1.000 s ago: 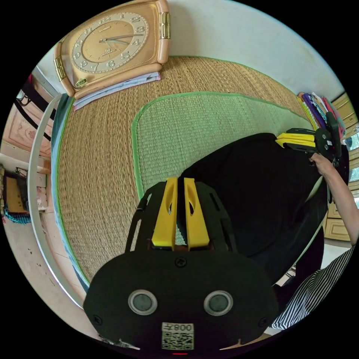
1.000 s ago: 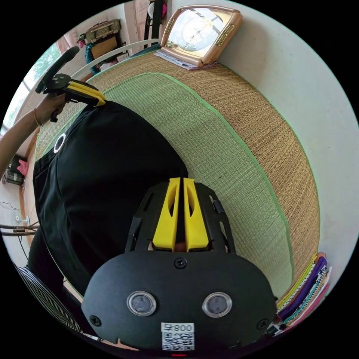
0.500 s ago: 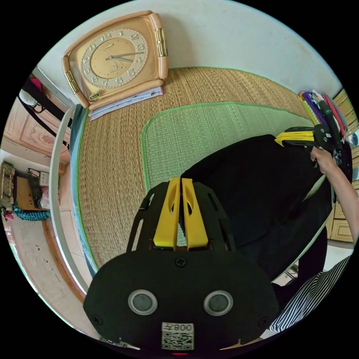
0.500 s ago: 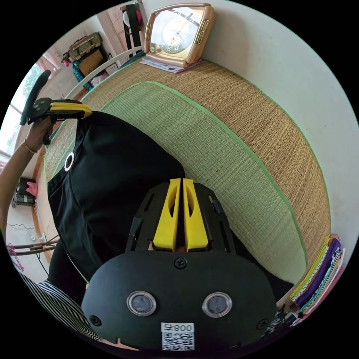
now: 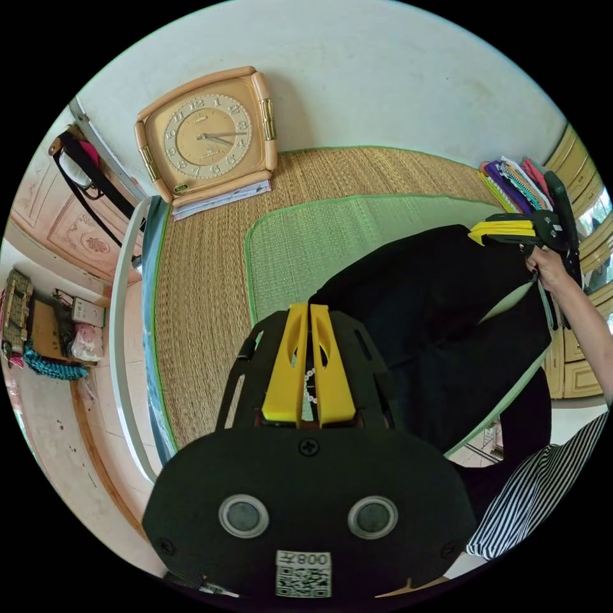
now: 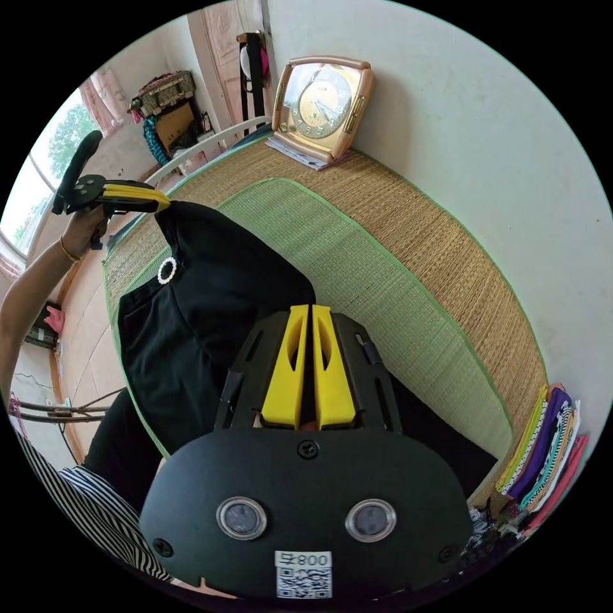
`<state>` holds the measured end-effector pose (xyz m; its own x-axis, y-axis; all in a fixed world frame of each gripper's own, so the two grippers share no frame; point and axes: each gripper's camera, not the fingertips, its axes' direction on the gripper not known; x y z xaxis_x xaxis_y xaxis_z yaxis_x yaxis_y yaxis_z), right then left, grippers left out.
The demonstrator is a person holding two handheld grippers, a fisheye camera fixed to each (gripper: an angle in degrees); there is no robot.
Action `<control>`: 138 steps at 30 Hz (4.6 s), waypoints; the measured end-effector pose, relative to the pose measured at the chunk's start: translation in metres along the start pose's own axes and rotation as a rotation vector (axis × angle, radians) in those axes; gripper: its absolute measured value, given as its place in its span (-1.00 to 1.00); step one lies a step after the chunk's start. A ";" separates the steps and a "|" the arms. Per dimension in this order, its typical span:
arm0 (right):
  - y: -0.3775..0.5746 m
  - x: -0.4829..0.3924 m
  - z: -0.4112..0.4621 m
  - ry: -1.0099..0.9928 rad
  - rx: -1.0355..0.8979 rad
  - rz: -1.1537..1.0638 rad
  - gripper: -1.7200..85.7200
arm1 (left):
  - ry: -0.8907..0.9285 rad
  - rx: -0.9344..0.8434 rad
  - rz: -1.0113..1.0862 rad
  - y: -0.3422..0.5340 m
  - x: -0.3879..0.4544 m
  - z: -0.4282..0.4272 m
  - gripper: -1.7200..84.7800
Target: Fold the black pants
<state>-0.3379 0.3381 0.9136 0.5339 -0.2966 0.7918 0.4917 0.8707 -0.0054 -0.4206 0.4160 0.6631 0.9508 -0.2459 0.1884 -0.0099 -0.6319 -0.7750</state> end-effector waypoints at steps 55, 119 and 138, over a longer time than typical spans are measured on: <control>0.247 -0.306 0.014 -0.036 -0.250 -0.299 -0.94 | 0.114 -0.006 -0.142 0.380 -0.058 0.081 -0.96; 0.213 0.026 -0.390 -0.159 0.105 0.691 -0.83 | 0.670 -0.138 0.085 0.338 -0.012 0.523 -0.87; 0.026 0.016 -0.332 -0.028 -0.310 0.659 -0.82 | 0.704 -0.119 0.202 0.349 0.053 0.652 -0.92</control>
<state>-0.0882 0.2255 0.7231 0.7706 0.2650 0.5796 0.2482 0.7129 -0.6559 -0.1720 0.6611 0.0091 0.5035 -0.7537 0.4224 -0.2347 -0.5898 -0.7727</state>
